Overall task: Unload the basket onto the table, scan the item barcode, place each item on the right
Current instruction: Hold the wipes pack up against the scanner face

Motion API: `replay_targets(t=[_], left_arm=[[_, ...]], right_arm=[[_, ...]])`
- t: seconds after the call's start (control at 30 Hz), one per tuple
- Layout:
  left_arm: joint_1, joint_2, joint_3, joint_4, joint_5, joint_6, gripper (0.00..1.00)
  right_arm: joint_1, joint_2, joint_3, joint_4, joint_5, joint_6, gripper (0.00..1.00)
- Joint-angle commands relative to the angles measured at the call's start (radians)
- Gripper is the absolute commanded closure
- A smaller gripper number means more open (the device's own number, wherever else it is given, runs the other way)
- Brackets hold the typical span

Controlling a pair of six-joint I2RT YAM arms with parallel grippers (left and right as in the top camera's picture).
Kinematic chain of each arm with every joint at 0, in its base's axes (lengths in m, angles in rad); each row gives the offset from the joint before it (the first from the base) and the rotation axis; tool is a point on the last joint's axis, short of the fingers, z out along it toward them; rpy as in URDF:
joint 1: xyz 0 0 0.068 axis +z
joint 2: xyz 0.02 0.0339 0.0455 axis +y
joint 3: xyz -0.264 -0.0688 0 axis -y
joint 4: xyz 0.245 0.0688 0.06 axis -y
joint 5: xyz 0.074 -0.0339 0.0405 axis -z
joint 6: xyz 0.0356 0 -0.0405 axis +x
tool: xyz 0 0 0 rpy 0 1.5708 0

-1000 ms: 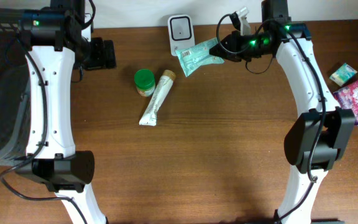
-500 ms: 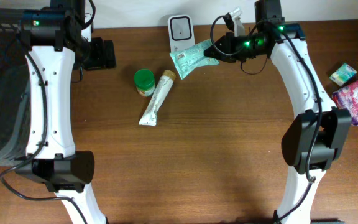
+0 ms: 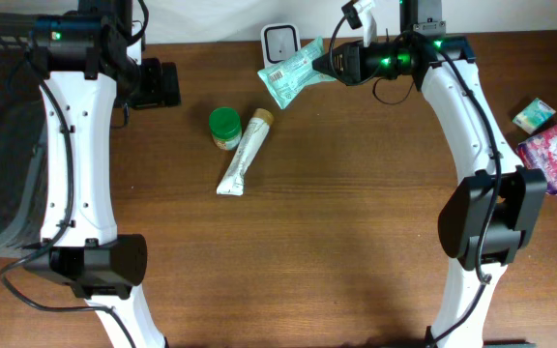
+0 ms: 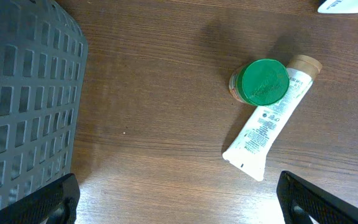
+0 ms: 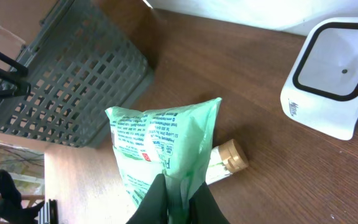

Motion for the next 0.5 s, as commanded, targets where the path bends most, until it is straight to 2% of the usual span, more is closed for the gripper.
replay_targets(t=[0.0,0.27,0.47], left_arm=[[-0.001,0.003,-0.002,-0.001,-0.005,-0.009,0.01],[-0.001,0.003,-0.002,-0.001,-0.005,-0.009,0.01],[-0.001,0.003,-0.002,-0.001,-0.004,-0.009,0.01]], right_arm=[[0.004,-0.034,0.022,0.005,-0.048,-0.015,0.96],[0.004,-0.034,0.022,-0.027,-0.047,-0.015,0.96],[0.005,-0.034,0.022,-0.112,0.065,-0.015,0.96]])
